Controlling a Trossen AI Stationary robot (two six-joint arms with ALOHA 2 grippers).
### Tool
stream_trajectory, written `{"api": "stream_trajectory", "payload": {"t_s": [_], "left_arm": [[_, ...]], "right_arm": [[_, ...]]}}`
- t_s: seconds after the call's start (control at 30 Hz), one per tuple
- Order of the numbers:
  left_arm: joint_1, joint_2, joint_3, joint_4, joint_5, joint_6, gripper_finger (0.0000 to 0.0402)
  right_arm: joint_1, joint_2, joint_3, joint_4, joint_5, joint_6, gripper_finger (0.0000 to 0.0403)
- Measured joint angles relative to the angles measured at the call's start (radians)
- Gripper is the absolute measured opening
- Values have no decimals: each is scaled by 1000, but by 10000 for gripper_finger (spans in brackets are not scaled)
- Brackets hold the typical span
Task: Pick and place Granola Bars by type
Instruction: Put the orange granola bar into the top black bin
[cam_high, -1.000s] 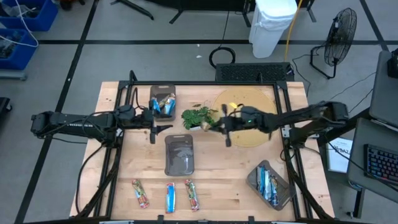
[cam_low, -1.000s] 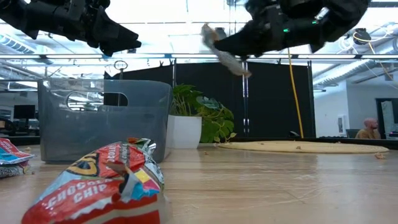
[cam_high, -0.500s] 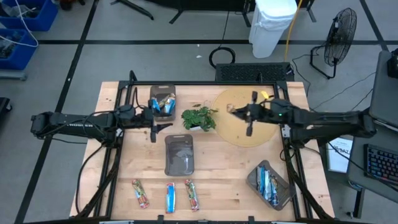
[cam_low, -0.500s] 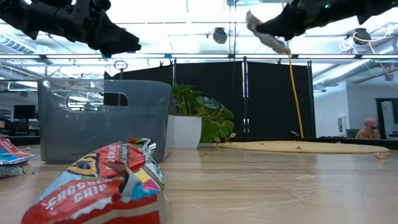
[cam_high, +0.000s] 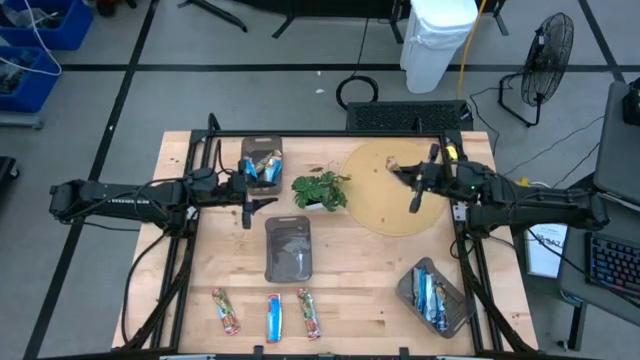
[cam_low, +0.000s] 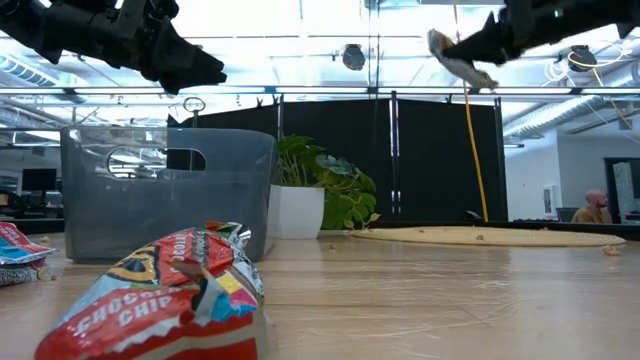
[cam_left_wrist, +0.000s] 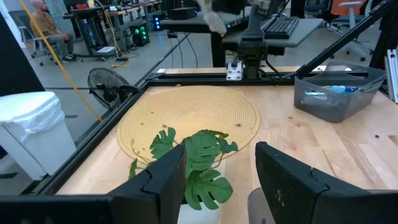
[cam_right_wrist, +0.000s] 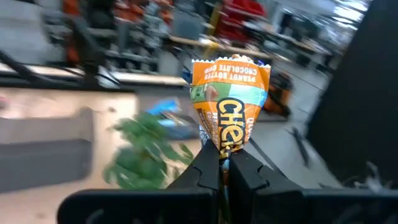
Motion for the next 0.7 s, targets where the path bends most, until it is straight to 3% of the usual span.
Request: {"api": "stream_trajectory", "payload": {"t_s": [0.23, 0.37, 0.57, 0.7], "left_arm": [[0, 0, 0, 1, 0, -3, 198], [0, 0, 0, 18, 0, -12, 198], [0, 0, 0, 143, 20, -52, 198], [0, 49, 2, 253, 72, -64, 198]], "right_arm": [[0, -42, -78, 8, 44, 55, 2], [-1, -42, -139, 113, 25, 66, 2], [-27, -20, -186, 373, -267, 57, 2], [-40, 10, -186, 469, -330, 50, 2]]}}
